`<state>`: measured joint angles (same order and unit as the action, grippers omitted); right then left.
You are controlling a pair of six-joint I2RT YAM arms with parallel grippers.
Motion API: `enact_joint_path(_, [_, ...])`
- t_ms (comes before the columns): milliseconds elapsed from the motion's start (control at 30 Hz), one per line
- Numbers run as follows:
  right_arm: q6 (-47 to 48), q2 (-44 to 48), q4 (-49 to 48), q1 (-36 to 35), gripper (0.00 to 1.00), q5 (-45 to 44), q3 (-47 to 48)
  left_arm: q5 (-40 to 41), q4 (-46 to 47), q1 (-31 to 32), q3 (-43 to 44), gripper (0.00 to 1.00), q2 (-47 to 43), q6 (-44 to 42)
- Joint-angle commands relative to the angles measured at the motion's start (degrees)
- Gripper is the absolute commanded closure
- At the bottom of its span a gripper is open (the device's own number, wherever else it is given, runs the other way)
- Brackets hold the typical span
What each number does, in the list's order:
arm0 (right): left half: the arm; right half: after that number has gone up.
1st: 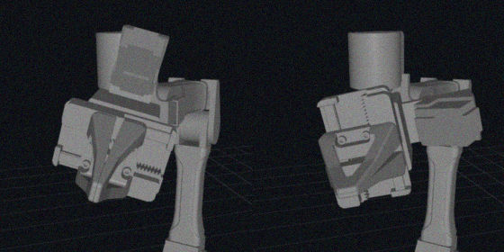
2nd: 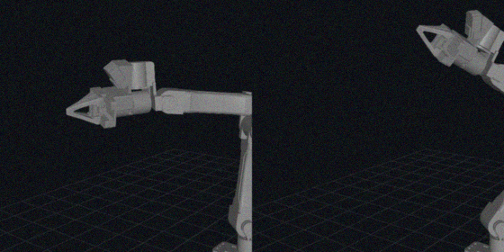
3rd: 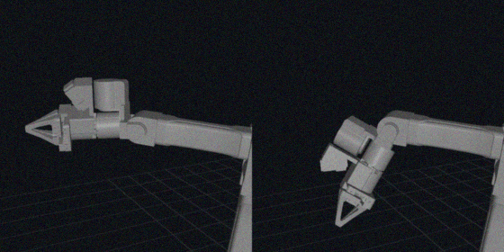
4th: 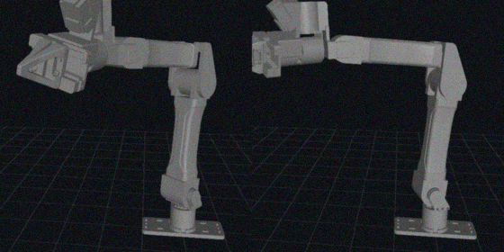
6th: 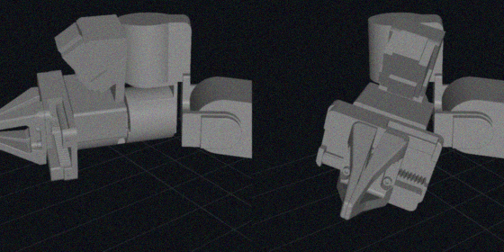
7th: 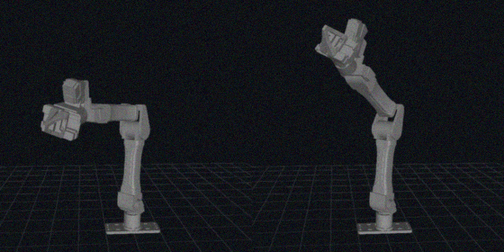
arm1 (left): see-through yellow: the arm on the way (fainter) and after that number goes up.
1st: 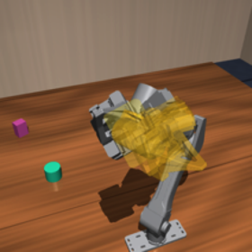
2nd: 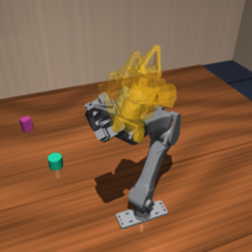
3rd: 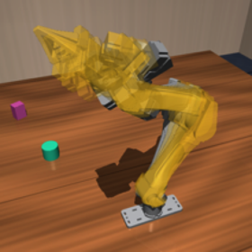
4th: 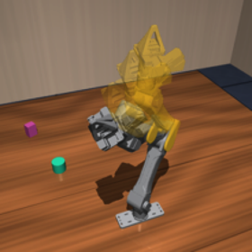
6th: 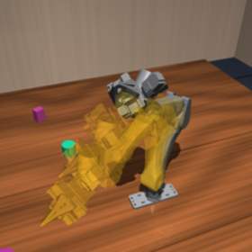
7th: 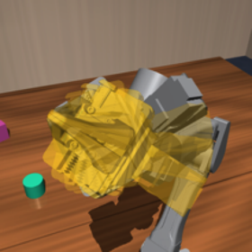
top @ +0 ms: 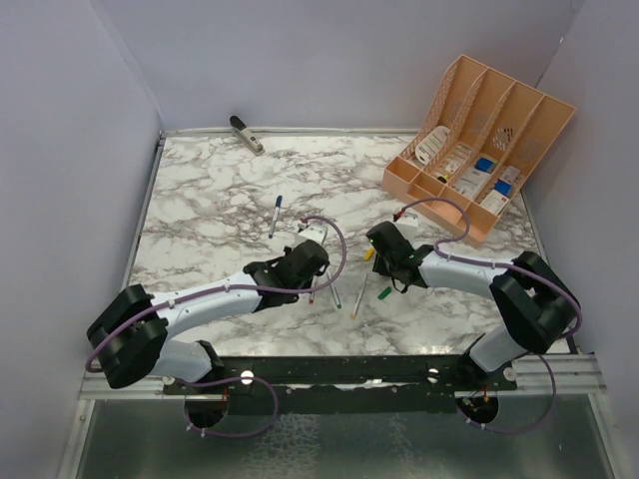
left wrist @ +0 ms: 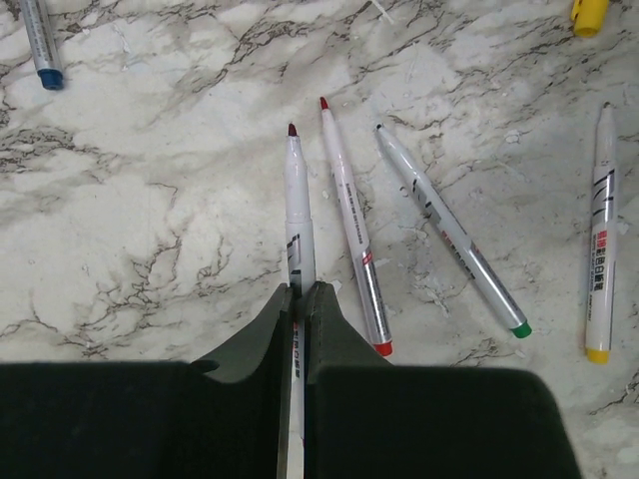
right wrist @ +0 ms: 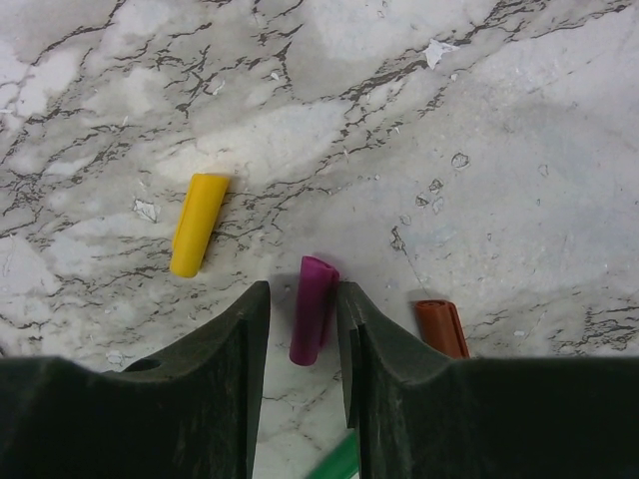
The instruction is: Insert the pens into the pen caps
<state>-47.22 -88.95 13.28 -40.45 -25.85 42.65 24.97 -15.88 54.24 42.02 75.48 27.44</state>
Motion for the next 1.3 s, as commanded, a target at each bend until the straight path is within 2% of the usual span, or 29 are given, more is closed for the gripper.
enact_joint_path(0, [-2.38,-1.14,3.61,-0.67,0.68,-0.03,-0.13,1.36,1.87,0.34,2.40,1.00,-0.96,-1.35])
enact_joint_path(133, [-2.85,-2.49,5.07,-0.86,0.74,-0.36,0.31,1.48,2.01,0.34,2.58,1.00,-1.08,-1.59])
enact_joint_path(267, [-3.26,-3.76,5.66,-0.86,0.94,-0.44,0.45,1.08,3.17,0.34,2.02,1.00,-1.77,-1.84])
enact_joint_path(333, [-3.42,-4.08,5.92,-0.86,0.99,-0.48,0.69,0.13,4.34,0.34,1.44,1.00,-2.35,-2.31])
enact_joint_path(567, [-0.32,1.02,3.17,-0.86,0.99,-4.32,2.15,-5.88,12.95,0.34,-2.66,1.00,-5.52,-7.59])
enact_joint_path(667, [4.27,6.78,-4.62,-0.86,0.99,-4.10,0.66,-7.44,17.54,0.34,-4.72,1.00,-6.92,-9.21])
enact_joint_path(900, [15.52,18.70,-31.43,-0.86,0.99,2.44,-8.24,-12.99,25.42,0.30,-6.82,1.00,-7.37,-11.43])
enact_joint_path(1133, [19.79,22.90,-47.11,-0.86,0.99,7.86,-13.18,-21.95,38.49,0.31,-11.41,1.00,-10.00,-12.35])
enact_joint_path(1267, [20.30,23.99,-53.05,-0.86,0.99,9.84,-14.61,-24.34,41.45,0.34,-12.35,1.00,-10.86,-13.54])
